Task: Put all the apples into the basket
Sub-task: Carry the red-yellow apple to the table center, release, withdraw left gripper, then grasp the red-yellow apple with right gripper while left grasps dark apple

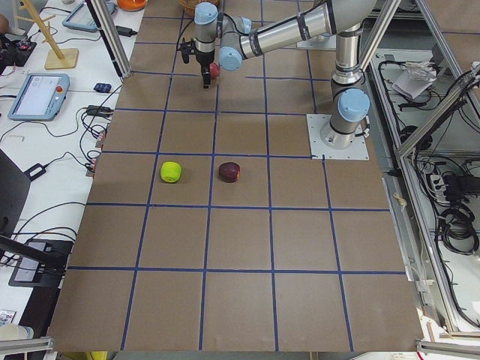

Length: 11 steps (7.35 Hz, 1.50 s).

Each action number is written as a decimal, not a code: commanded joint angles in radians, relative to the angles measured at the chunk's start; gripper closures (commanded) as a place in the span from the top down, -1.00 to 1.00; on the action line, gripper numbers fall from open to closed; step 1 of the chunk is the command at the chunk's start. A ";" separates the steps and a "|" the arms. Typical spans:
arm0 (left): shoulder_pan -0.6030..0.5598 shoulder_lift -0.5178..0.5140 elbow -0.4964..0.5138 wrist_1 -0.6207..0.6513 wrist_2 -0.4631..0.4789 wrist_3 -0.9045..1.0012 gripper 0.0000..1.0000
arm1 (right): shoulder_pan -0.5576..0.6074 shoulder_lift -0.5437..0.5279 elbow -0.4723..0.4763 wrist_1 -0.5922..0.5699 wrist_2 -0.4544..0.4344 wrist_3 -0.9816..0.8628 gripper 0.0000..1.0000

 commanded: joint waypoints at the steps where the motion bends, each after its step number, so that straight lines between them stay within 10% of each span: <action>1: 0.213 0.023 -0.015 -0.076 0.004 0.370 1.00 | 0.031 0.067 0.007 -0.066 0.004 0.141 1.00; 5: 0.508 -0.008 -0.059 -0.076 0.115 0.909 1.00 | 0.260 0.375 -0.007 -0.425 0.024 0.466 1.00; 11: 0.565 -0.114 -0.168 0.005 0.211 0.947 1.00 | 0.298 0.549 0.031 -0.666 0.027 0.567 1.00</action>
